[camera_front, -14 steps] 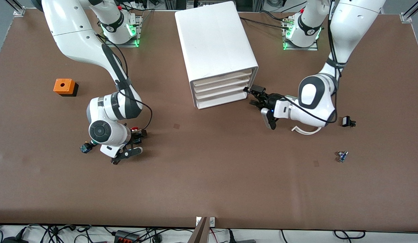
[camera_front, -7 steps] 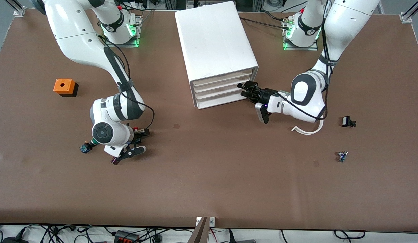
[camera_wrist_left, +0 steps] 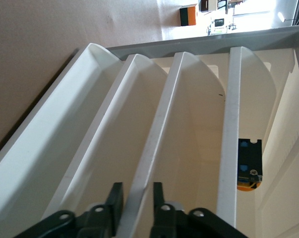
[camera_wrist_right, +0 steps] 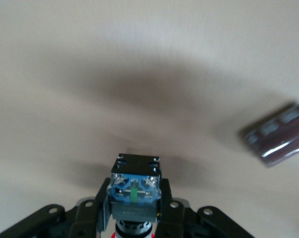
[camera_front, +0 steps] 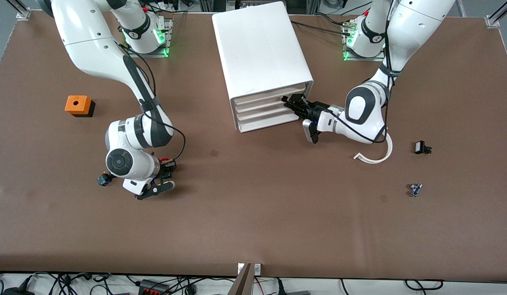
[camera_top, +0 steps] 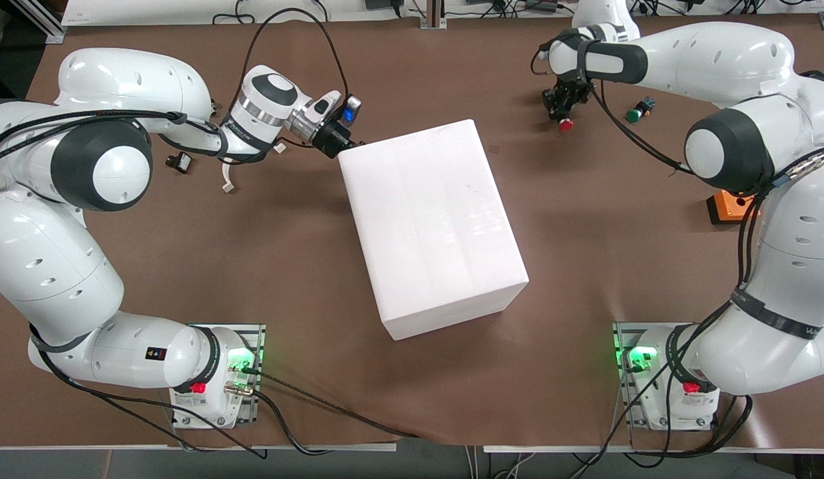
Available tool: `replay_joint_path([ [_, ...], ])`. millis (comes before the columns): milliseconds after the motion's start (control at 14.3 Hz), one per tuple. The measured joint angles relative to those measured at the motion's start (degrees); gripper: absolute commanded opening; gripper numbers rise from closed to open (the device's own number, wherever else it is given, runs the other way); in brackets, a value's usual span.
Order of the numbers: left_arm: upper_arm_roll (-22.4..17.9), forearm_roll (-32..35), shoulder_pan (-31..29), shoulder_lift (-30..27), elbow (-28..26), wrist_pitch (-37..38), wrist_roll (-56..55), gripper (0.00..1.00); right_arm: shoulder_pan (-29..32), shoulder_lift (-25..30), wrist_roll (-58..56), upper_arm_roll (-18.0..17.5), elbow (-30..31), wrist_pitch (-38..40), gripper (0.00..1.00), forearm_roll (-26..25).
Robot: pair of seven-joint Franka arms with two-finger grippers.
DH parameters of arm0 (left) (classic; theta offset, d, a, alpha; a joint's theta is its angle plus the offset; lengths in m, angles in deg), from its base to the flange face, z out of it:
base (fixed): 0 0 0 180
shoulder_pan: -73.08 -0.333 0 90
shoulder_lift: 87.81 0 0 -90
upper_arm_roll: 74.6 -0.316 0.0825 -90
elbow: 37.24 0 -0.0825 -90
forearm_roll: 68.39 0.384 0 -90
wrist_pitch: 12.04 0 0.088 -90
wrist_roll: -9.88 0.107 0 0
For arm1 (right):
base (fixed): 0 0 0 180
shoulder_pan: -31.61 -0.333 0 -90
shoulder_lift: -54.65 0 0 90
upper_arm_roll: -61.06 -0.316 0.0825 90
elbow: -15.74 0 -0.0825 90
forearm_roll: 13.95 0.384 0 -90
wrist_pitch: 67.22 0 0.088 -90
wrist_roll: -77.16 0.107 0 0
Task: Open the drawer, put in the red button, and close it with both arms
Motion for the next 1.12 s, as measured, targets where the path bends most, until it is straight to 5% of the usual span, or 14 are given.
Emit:
replay_joint_path([
  [419, -0.2, -0.1, -0.1, 0.5, 0.9, -0.1, 2.8, 0.04, -0.9, 0.6, -0.2, -0.4, -10.8, 5.7, 0.0, 0.0],
  [767, -0.9, 2.6, -4.0, 7.0, 10.6, 0.5, 3.0, 0.12, -3.8, 2.6, -0.2, -0.4, -14.6, 10.7, 0.0, 0.0],
  [907, -0.9, 2.8, -5.4, 9.8, 14.5, 1.5, 3.0, 0.98, -4.7, 3.5, -0.2, -0.6, -14.6, 11.5, 0.0, 0.2],
  [1116, -1.0, 3.4, -5.7, 11.6, 16.6, 1.5, 2.7, 1.0, -7.7, 5.1, 0.4, -1.5, -14.7, 11.7, 0.0, 0.5],
])
